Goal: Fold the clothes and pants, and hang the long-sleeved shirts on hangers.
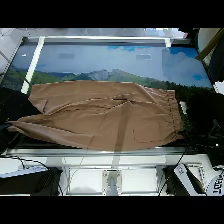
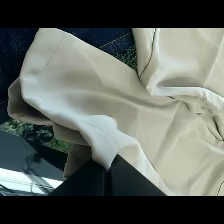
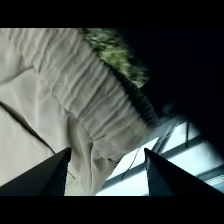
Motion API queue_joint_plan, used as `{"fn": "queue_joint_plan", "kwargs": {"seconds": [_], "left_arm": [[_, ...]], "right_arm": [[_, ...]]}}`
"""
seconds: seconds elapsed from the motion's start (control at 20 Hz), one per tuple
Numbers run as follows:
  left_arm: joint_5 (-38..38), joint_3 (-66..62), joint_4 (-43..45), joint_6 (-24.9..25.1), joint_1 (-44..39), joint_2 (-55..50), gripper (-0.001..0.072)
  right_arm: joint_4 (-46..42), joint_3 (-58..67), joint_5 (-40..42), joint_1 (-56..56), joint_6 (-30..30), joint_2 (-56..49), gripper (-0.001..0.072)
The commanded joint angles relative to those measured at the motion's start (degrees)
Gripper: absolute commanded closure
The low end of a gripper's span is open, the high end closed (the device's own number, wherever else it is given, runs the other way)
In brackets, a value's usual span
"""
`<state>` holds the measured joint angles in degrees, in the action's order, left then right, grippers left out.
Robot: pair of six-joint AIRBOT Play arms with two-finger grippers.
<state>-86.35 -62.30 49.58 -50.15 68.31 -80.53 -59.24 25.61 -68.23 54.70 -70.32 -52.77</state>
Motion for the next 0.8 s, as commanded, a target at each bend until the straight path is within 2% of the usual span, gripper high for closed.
{"fn": "queue_joint_plan", "kwargs": {"seconds": [0.0,0.1,0.2,0.3,0.35,0.5,0.65,0.75], "left_arm": [[0.5,-0.1,0.1,0.0,0.0,0.0,0.0697],[1.3,-0.1,0.1,0.0,0.0,0.0,0.0697],[1.5,-0.1,0.1,0.0,0.0,0.0,0.0697],[1.5,-0.1,0.1,0.0,0.0,0.0,0.0697],[1.5,-0.1,0.1,0.0,0.0,0.0,0.0697],[1.7,-0.1,0.1,0.0,0.0,0.0,0.0697],[1.2,-2.1,2.4,-1.3,0.0,1.0,0.0698],[-0.3,-4.8,7.8,-1.9,-0.4,2.7,0.0698]], "right_arm": [[1.4,-0.8,2.4,0.3,0.3,-0.5,0.0192],[3.9,-1.1,3.3,0.3,0.6,-1.6,0.0196],[5.0,-1.6,3.9,0.3,1.0,-3.3,0.0263],[5.2,-2.0,3.9,0.3,1.2,-5.5,0.0271],[5.3,-2.1,3.9,0.3,1.8,-6.2,0.0334],[7.6,-1.4,4.3,0.3,3.6,-6.3,0.0668],[8.3,4.4,-3.2,0.3,5.1,-3.7,0.0671],[3.8,11.5,-10.7,0.3,5.1,-0.4,0.0671]]}}
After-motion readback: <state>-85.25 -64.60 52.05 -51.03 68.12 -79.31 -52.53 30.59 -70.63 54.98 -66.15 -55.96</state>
